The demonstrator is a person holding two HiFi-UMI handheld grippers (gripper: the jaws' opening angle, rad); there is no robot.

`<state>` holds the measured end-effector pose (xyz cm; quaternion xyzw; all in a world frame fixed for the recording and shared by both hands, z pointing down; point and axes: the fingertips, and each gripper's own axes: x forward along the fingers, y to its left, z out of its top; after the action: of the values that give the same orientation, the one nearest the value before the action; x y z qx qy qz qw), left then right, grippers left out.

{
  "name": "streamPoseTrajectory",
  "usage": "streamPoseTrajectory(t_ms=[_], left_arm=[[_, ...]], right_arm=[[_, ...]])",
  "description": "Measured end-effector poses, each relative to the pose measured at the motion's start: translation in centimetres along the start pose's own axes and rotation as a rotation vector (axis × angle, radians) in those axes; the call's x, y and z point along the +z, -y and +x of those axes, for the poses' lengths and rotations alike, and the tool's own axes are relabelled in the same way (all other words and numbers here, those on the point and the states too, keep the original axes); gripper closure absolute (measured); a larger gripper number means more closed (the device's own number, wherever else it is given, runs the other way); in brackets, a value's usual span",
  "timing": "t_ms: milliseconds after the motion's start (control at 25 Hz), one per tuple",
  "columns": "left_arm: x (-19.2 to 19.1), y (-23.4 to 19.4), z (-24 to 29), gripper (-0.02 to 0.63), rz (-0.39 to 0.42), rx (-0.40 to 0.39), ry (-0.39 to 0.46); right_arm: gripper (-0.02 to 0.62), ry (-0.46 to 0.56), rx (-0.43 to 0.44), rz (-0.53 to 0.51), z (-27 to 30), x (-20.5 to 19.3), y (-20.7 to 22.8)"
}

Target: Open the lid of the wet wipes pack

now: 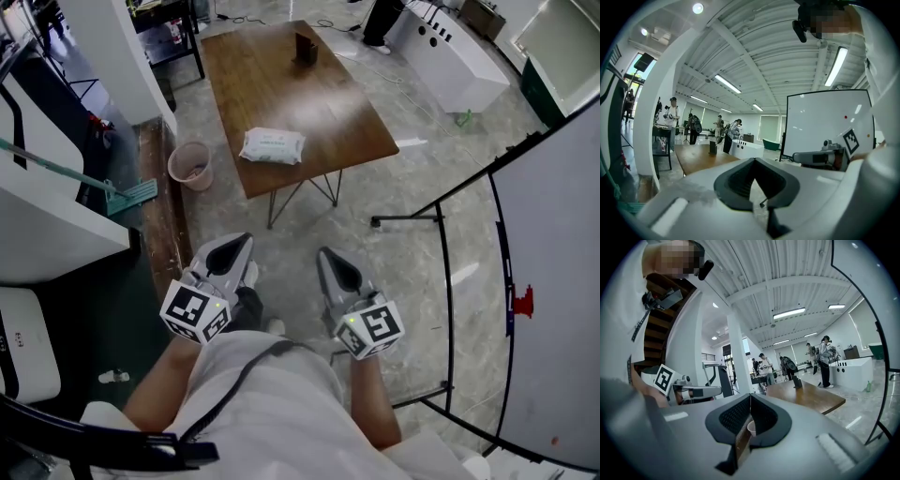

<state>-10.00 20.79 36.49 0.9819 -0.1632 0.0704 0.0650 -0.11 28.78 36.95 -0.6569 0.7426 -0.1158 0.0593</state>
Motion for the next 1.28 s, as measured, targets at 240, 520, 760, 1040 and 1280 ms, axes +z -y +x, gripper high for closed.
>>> streamPoseTrajectory(t_ms=[240, 520, 760, 1040, 1280], left_arm=[[0.8, -3.7, 3.3, 0.601, -0.009, -0.020, -0.004], [2.1, -9.0, 7.5, 0.600, -0.007, -0.064, -0.022], [3.4, -13.2, 11.0, 0.600, -0.003, -0.118, -0.025], [3.6, -16.9, 13.4, 0.601, -0.020, -0.169, -0.029], [3.6, -19.7, 14.7, 0.601, -0.038, -0.189, -0.027]], right_arm=[[0.586, -0.018, -0.013, -0.014, 4.2, 0.8, 2.0], [0.583, -0.044, -0.033, -0.046, 10.4, 2.2, 4.0], [0.581, -0.048, -0.062, -0.055, 15.2, 3.2, 5.0], [0.581, -0.051, -0.112, -0.056, 18.9, 3.9, 6.3], [0.580, -0.073, -0.127, -0.071, 21.9, 3.8, 6.5]])
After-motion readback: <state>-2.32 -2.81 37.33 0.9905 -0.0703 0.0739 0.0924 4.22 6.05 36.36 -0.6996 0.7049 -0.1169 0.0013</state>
